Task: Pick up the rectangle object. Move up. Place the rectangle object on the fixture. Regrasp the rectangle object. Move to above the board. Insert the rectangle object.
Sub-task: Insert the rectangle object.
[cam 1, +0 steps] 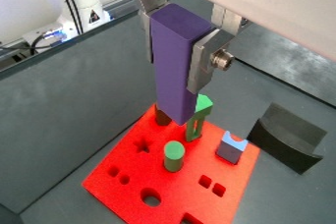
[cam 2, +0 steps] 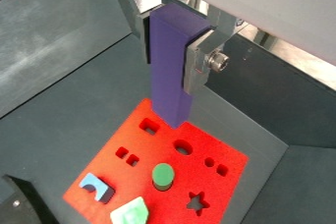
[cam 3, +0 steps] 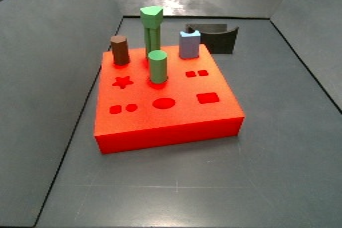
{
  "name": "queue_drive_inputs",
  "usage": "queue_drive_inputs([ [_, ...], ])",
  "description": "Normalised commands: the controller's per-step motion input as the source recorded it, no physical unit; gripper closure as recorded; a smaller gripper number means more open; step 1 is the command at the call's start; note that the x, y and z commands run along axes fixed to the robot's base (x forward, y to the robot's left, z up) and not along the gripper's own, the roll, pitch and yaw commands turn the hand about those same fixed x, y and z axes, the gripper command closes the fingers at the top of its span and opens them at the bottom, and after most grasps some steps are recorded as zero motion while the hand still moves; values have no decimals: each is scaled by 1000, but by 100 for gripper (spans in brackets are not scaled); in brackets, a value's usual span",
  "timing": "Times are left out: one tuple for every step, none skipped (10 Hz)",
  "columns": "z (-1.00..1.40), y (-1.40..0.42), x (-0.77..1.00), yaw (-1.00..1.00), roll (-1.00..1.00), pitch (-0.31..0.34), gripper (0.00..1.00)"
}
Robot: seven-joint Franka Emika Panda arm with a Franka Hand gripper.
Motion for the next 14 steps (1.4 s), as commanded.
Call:
queue_drive_inputs([
  [-714, 0, 817, 334, -69, 13, 100],
  [-971, 29, 846, 260, -219, 0, 100],
  [-974, 97, 831, 300, -263, 0, 100],
  [-949, 46, 829, 274, -259, -11, 100],
  [-969, 69, 831, 280, -256, 0, 100],
  [-960, 37, 740, 303, -226, -39, 100],
  [-966, 0, 660, 309, -157, -63, 100],
  [-983, -57, 589, 309, -106, -83, 100],
  [-966, -57, 497, 354, -64, -100, 100],
  [-649, -157, 163, 329, 0, -154, 100],
  [-483, -231, 80, 400, 21, -169, 100],
  [-460, -257, 57, 329, 111, -109, 100],
  [-191, -149, 54, 183, 10, -17, 100],
  [0, -71, 0, 20, 0, 0, 100],
])
